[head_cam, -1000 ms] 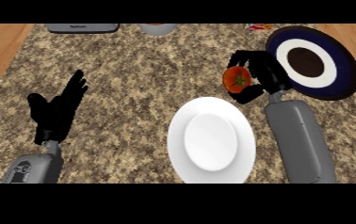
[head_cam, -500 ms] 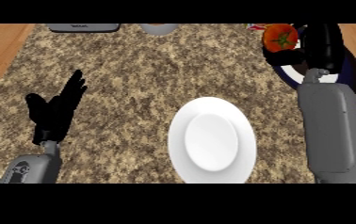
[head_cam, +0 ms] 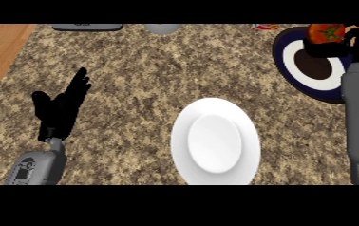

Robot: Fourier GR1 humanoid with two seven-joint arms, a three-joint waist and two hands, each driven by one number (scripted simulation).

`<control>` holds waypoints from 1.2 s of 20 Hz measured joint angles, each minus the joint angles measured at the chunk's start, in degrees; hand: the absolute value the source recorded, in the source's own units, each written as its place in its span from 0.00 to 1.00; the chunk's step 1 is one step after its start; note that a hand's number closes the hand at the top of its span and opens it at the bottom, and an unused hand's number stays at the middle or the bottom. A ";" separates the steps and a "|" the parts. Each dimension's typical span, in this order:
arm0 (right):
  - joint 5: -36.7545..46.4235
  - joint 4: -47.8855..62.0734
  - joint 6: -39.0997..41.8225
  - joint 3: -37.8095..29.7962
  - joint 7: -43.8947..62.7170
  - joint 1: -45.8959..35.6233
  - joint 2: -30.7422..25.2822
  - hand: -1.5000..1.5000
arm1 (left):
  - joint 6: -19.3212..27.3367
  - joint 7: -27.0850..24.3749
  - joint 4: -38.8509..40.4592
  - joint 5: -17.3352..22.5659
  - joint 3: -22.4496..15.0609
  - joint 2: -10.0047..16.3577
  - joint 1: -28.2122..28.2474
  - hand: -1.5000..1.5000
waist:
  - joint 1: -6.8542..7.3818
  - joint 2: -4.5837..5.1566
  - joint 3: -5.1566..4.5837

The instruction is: Pick the tomato from the plate and place it in the plate

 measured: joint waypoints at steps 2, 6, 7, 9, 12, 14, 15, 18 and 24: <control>-1.16 4.76 -0.96 -1.71 -2.19 -0.65 -2.73 1.00 | -0.09 0.21 0.06 -0.06 0.07 -0.21 -0.34 0.50 | 0.13 0.05 0.02; -2.93 15.67 -2.34 -4.30 -7.93 -2.25 -8.30 1.00 | -0.14 1.73 -0.68 -0.23 0.28 -0.16 -1.08 0.50 | 0.54 0.17 0.04; -2.69 18.41 -2.58 -4.54 -9.15 -2.64 -9.71 1.00 | 0.15 1.47 -0.48 -0.75 -0.26 -0.69 -1.22 0.50 | 0.80 0.32 0.06; -2.53 23.06 -2.71 -4.84 -11.65 -2.30 -11.80 1.00 | 0.30 1.99 -1.33 -0.87 -0.50 -1.03 -0.86 0.50 | 1.01 0.36 0.07; -1.84 29.39 -0.96 -4.36 -14.11 -3.00 -14.33 1.00 | -0.17 1.49 -1.52 -0.89 -0.40 -0.88 -0.64 0.50 | 1.43 0.54 0.11; -3.57 32.73 1.74 -5.71 -14.68 -3.44 -15.01 0.00 | -0.50 1.59 -1.36 -0.76 -0.27 -0.76 -0.68 0.50 | 1.49 0.58 0.12; -4.01 34.49 2.80 -6.14 -14.79 -3.91 -15.61 0.00 | -0.68 1.75 -1.77 -0.72 -0.21 -0.55 -0.66 0.50 | 1.72 0.65 0.15; -5.09 38.31 6.57 -6.75 -18.99 -3.61 -17.53 0.00 | -1.12 2.07 -2.01 -0.44 -0.10 -0.52 -0.71 0.50 | 1.91 0.77 0.20; -7.77 40.72 5.53 -9.00 -29.14 -3.49 -18.48 0.00 | -1.52 1.51 -1.91 -0.59 0.05 -0.62 -0.63 0.50 | 1.97 0.81 0.25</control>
